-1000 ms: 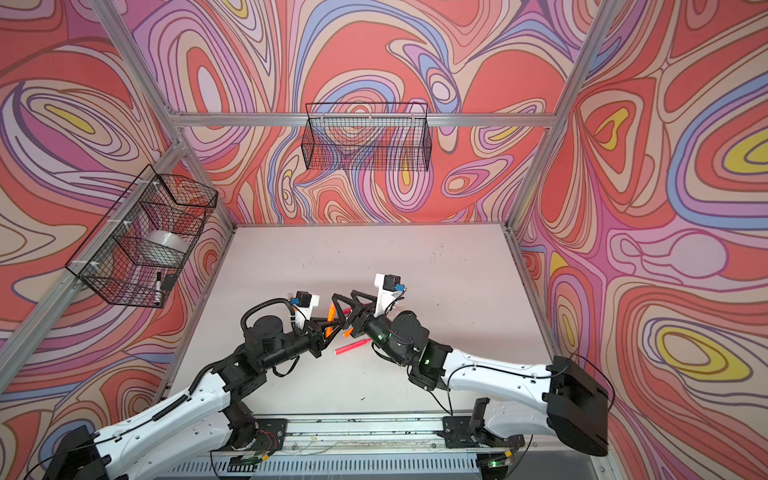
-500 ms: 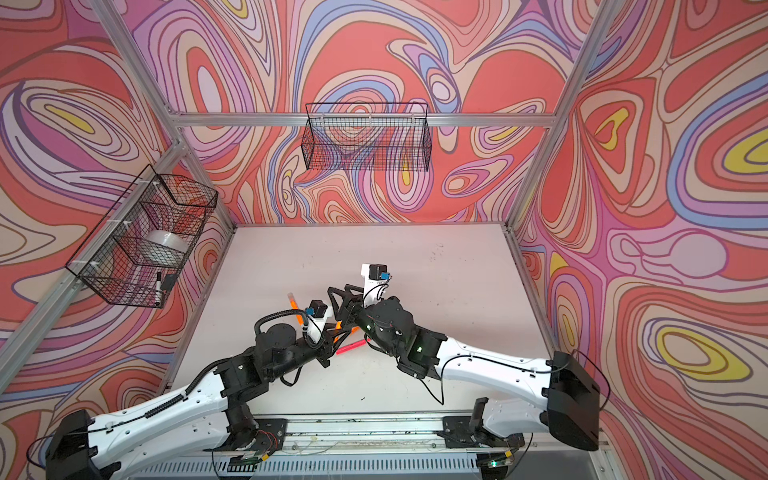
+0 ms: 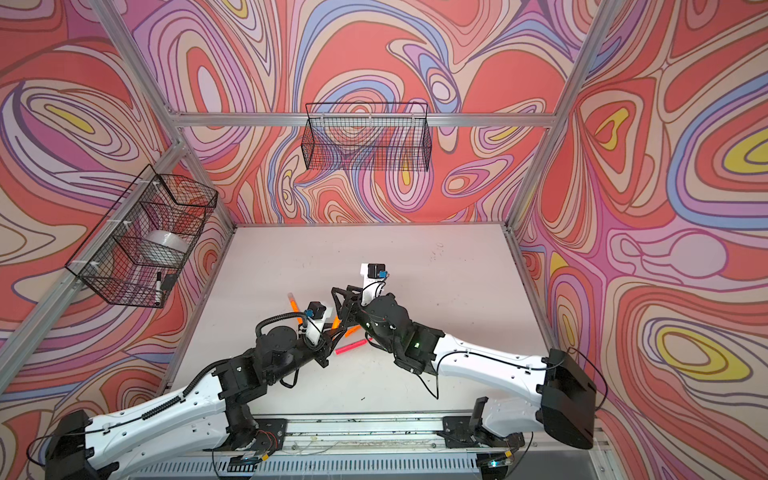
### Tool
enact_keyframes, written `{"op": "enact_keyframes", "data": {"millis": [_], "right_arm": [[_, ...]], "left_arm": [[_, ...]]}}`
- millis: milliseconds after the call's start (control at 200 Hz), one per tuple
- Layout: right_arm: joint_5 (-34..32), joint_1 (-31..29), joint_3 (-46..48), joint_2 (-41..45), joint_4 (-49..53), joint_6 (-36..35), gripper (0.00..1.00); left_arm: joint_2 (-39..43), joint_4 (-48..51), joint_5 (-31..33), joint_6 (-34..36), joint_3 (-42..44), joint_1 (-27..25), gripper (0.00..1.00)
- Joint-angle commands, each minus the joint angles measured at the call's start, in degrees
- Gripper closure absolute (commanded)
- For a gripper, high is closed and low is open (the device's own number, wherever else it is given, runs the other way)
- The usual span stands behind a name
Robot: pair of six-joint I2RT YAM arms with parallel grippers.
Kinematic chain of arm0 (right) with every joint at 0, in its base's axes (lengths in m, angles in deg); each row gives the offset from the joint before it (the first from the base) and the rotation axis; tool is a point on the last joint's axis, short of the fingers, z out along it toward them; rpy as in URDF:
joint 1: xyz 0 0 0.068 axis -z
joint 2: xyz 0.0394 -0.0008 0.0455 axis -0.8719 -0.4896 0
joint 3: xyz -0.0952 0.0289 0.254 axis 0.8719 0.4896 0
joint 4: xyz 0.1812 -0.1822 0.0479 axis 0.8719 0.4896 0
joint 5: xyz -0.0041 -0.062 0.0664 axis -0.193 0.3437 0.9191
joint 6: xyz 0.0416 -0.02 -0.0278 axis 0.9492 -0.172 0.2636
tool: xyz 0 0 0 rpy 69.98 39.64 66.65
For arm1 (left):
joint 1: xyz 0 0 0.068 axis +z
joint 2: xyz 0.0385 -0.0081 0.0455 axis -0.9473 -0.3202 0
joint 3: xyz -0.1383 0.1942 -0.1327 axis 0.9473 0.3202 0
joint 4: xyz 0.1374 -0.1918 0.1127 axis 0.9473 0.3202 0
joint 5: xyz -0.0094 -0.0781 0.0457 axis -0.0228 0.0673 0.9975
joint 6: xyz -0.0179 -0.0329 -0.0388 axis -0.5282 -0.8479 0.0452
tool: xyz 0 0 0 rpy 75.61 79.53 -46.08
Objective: Insert the pens into the pen caps
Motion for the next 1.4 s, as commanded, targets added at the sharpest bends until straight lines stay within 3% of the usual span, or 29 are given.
{"op": "enact_keyframes", "data": {"millis": [0, 330, 616, 741, 891, 1051, 1122, 1247, 1312, 1397], "right_arm": [[0.7, 0.6, -0.6, -0.4, 1.3, 0.7, 0.56], [4.9, 0.6, -2.2, -4.1, -0.1, 1.9, 0.65], [5.9, 0.5, -2.3, -4.5, 0.3, 2.3, 1.00], [6.6, -0.7, 0.5, -5.2, -1.9, 4.1, 1.00], [1.5, -6.5, 3.1, -5.4, -2.6, 4.7, 1.00], [2.2, -8.3, 4.2, -7.0, -3.9, 7.6, 1.00], [2.1, -8.9, 3.7, -7.9, -3.6, 8.3, 1.00], [-0.1, -10.1, 4.6, -7.7, -3.8, 9.3, 1.00], [-0.6, -10.3, 5.3, -7.1, -3.7, 9.8, 1.00], [-0.5, -10.7, 6.1, -6.2, -3.2, 9.5, 1.00]], "left_arm": [[0.7, -0.9, 0.9, 1.0, -1.4, -0.5, 1.00], [1.1, -0.6, 1.6, 0.9, -1.4, -0.4, 1.00], [1.8, -0.5, 3.0, 0.3, -1.0, -0.4, 1.00], [2.2, -0.9, 5.5, -1.1, -0.4, -0.4, 1.00], [4.0, -1.0, 4.0, -3.0, -0.5, 0.9, 1.00], [5.6, -3.3, 0.0, -9.8, -0.9, 5.6, 1.00], [5.8, -3.5, 1.7, -13.5, -1.4, 5.9, 1.00], [6.9, -14.4, 2.6, -19.1, 3.0, 6.1, 1.00], [5.7, -22.5, -1.5, -20.1, 5.4, 7.9, 1.00], [1.6, -32.5, -11.9, -22.4, 7.1, 14.0, 1.00]]}}
